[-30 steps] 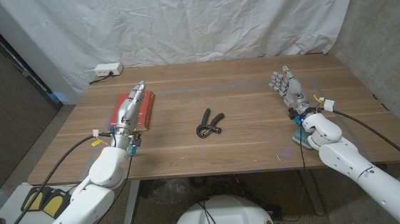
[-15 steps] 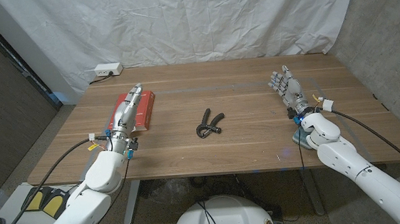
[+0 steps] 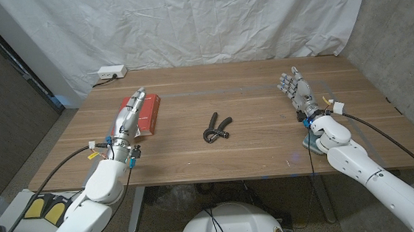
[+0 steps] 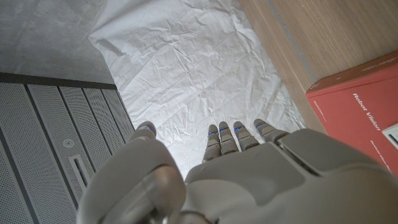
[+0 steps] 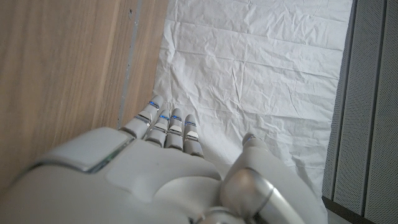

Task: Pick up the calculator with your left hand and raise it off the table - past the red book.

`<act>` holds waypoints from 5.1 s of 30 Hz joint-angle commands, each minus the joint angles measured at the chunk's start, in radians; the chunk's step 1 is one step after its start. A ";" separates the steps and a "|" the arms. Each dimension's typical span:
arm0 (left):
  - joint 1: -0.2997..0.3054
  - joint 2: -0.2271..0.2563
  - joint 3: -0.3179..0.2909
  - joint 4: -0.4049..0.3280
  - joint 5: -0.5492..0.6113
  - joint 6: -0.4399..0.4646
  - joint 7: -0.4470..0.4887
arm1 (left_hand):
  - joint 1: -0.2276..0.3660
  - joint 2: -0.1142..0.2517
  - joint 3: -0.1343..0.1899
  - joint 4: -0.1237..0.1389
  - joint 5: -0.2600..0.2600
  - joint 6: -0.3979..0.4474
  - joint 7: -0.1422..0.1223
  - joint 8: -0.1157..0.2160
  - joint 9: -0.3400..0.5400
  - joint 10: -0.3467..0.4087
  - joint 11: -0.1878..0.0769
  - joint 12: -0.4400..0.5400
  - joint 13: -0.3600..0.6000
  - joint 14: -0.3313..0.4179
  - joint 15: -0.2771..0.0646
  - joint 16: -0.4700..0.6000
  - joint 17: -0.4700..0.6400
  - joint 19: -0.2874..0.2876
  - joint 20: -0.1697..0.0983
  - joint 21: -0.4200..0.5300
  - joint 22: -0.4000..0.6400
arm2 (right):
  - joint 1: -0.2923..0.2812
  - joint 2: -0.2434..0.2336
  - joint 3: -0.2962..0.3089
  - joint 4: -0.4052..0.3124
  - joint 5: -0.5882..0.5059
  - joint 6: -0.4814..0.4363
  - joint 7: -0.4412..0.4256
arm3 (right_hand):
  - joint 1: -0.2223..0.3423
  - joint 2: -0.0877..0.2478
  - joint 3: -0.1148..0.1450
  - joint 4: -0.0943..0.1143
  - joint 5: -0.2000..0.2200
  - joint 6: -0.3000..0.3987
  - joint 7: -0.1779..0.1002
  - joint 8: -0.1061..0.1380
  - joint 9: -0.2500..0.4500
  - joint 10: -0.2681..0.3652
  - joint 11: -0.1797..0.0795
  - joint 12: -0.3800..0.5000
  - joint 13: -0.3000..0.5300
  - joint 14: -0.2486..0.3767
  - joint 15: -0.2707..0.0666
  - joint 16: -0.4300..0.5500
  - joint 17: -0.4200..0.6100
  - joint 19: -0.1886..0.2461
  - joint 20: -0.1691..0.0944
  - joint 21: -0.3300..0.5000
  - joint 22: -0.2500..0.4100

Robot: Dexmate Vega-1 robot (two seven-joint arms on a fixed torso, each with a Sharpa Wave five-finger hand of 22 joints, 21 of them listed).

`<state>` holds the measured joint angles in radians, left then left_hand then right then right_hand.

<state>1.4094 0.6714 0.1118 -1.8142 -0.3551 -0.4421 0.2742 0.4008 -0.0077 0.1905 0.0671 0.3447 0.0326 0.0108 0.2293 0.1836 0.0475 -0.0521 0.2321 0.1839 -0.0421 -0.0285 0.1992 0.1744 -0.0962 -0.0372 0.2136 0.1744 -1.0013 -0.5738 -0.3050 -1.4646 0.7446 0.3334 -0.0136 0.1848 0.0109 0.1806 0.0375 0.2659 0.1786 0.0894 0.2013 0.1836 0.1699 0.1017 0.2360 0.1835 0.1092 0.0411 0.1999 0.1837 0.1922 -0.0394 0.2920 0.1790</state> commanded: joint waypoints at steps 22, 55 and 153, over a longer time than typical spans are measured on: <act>0.128 -0.020 -0.098 -0.051 0.154 -0.024 0.056 | 0.021 0.001 -0.004 -0.009 0.004 0.025 -0.003 -0.003 0.004 0.018 -0.007 -0.005 0.003 0.020 -0.009 -0.005 0.004 0.017 -0.056 -0.001 0.006 | 0.029 0.014 -0.013 0.021 -0.010 -0.003 -0.003 | 0.008 0.008 0.001 -0.007 -0.006 0.008 -0.001 0.000 0.005 0.006 0.001 -0.005 0.003 0.009 -0.001 -0.004 0.003 0.012 -0.002 -0.006 0.005; 0.204 -0.098 -0.193 -0.039 0.298 -0.099 0.111 | 0.051 0.009 -0.006 -0.023 0.011 0.088 -0.010 0.005 0.004 0.080 -0.018 0.003 0.004 0.074 -0.023 0.002 0.004 0.078 -0.068 0.014 0.006 | 0.020 0.019 -0.011 0.010 -0.007 -0.004 -0.020 | 0.009 0.011 -0.001 -0.009 -0.010 0.007 -0.002 -0.002 0.005 0.012 0.000 -0.006 0.004 0.012 0.000 -0.005 0.004 0.016 -0.001 -0.013 0.006; 0.337 -0.166 -0.148 -0.161 1.006 0.443 0.730 | 0.198 -0.029 -0.016 -0.110 0.089 0.256 -0.075 0.018 0.006 0.255 -0.097 0.005 0.007 0.244 -0.090 0.004 0.005 0.232 -0.067 0.028 0.007 | 0.024 0.020 0.001 0.017 0.013 -0.012 -0.010 | 0.010 0.018 -0.006 -0.017 -0.019 0.019 -0.006 -0.001 0.006 0.023 0.002 -0.011 0.004 0.022 -0.002 -0.007 0.004 0.025 0.002 -0.033 0.007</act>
<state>1.7376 0.4925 -0.0696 -1.9489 0.5769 -0.1331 0.9121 0.5723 -0.0310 0.1725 -0.0260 0.4257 0.2774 -0.0660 0.2409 0.1867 0.2906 -0.1448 0.2382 0.1886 0.1905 -0.0395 0.2038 0.1743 0.1196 -0.0359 0.2369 0.1789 -0.9781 -0.5571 -0.3030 -1.4548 0.7571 0.3162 -0.0275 0.1940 0.0201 0.1727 0.0235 0.2474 0.1859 0.0821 0.2013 0.1835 0.1858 0.1072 0.2282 0.1834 0.1250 0.0358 0.1955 0.1835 0.2117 -0.0411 0.2652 0.1837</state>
